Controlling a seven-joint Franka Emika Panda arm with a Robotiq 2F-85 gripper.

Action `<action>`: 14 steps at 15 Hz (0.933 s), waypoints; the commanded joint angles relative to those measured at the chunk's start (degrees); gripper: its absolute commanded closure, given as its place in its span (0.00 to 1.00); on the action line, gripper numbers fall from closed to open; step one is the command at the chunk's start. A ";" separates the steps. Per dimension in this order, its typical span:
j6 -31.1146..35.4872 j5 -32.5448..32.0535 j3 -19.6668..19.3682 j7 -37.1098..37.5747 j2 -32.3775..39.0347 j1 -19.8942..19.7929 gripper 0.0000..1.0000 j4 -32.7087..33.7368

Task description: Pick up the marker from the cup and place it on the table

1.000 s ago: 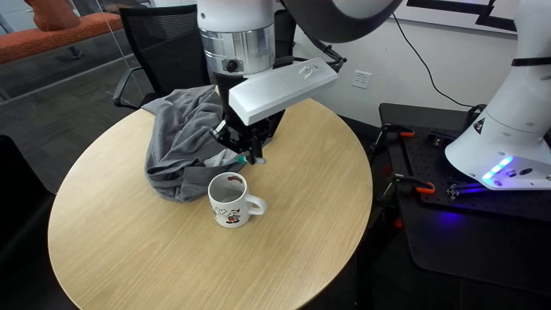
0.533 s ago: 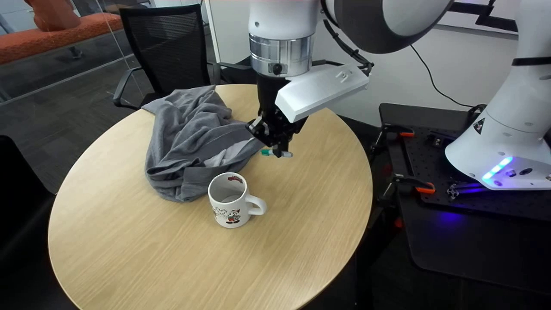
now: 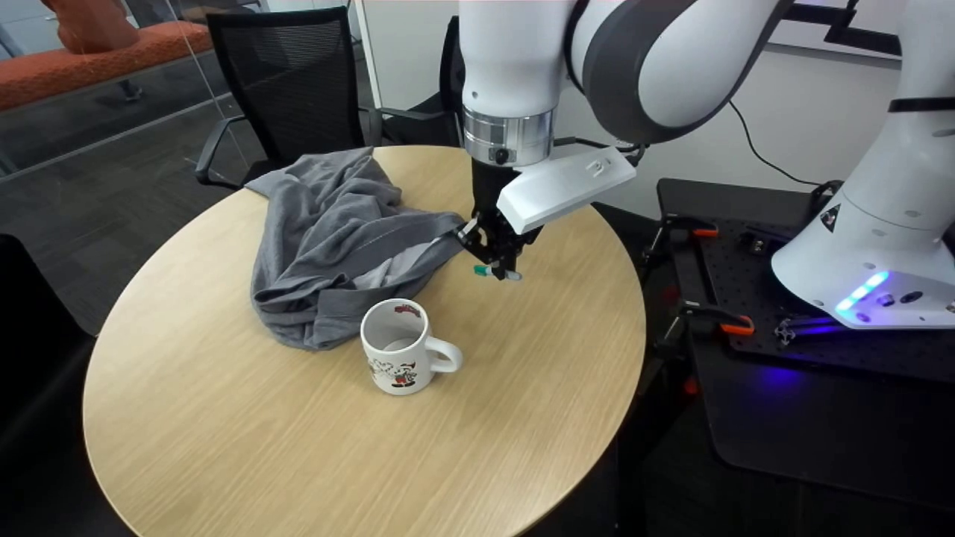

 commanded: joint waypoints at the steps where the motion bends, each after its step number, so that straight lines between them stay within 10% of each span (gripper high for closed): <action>1: 1.76 -0.21 -0.37 -0.73 4.42 -0.68 0.97 1.64; 11: 7.00 -5.15 -7.12 3.54 15.34 4.44 0.97 6.86; 14: 9.55 -6.82 -9.89 4.78 17.25 7.30 0.54 7.42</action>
